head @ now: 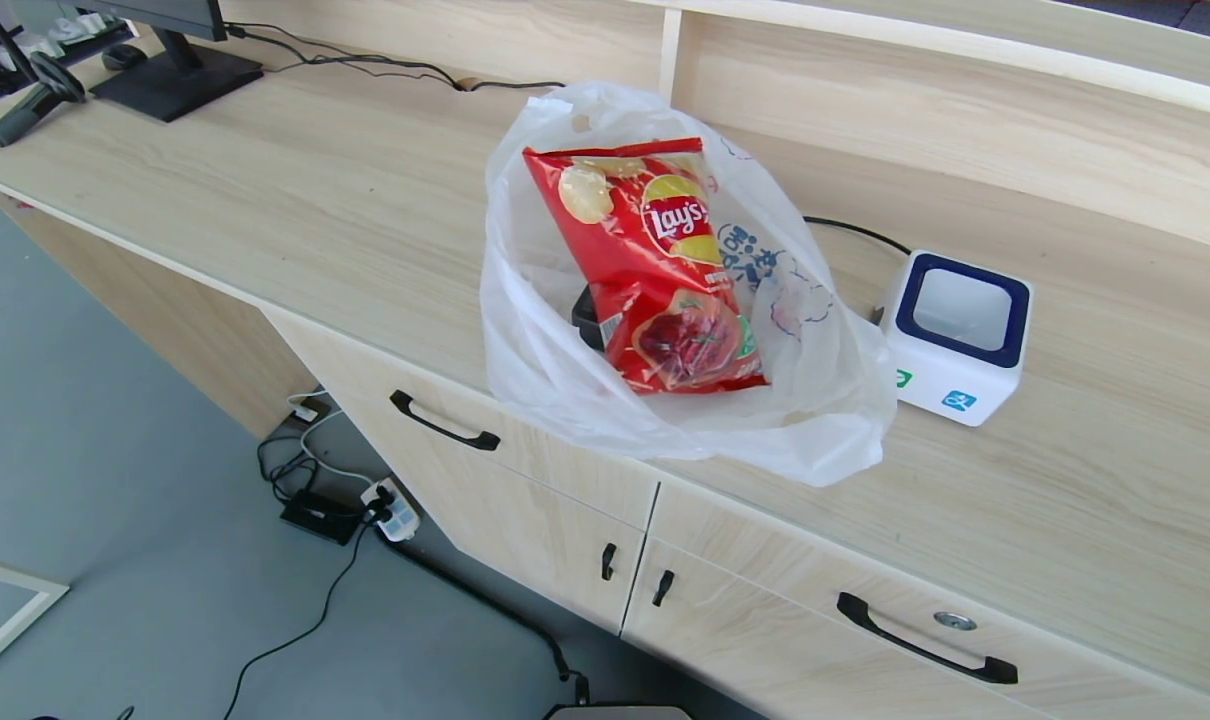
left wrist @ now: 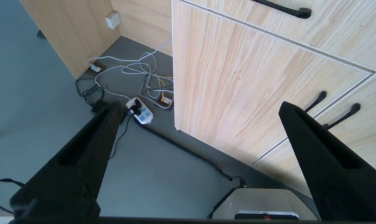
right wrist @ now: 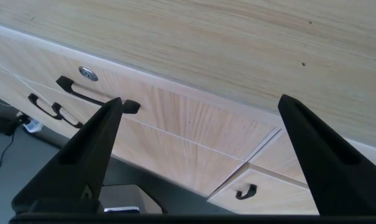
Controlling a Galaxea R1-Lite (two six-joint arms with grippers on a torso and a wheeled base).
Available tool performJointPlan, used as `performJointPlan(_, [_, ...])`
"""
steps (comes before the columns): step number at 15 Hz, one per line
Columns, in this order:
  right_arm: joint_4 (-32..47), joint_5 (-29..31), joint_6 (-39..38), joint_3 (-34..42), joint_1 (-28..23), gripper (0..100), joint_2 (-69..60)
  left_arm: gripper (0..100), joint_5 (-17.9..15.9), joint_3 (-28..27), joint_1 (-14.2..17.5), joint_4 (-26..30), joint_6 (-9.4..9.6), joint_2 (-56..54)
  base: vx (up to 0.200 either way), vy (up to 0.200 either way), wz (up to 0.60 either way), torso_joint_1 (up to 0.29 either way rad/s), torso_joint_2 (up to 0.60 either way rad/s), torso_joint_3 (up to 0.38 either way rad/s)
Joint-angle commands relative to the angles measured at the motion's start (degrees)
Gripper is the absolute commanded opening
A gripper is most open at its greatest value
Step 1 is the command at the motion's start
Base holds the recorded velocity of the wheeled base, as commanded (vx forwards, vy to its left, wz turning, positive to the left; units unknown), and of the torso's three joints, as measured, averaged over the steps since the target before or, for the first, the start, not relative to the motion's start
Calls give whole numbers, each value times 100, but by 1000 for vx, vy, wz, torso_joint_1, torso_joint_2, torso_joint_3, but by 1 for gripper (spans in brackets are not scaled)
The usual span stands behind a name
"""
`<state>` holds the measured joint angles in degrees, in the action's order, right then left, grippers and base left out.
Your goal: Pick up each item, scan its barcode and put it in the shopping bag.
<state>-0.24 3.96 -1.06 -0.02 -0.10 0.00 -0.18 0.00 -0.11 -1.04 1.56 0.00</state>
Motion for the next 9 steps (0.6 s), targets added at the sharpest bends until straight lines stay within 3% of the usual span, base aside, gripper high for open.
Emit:
performJointPlan(1, [-2, -1, -17, -6, 1, 100, 9, 100, 1, 0, 2, -2, 2, 9, 0, 0, 0, 0, 0, 0])
performJointPlan(9, [-2, -1, -26, 2, 1, 100, 9, 100, 1, 0, 2, -2, 2, 0, 0, 0, 0, 0, 0, 0])
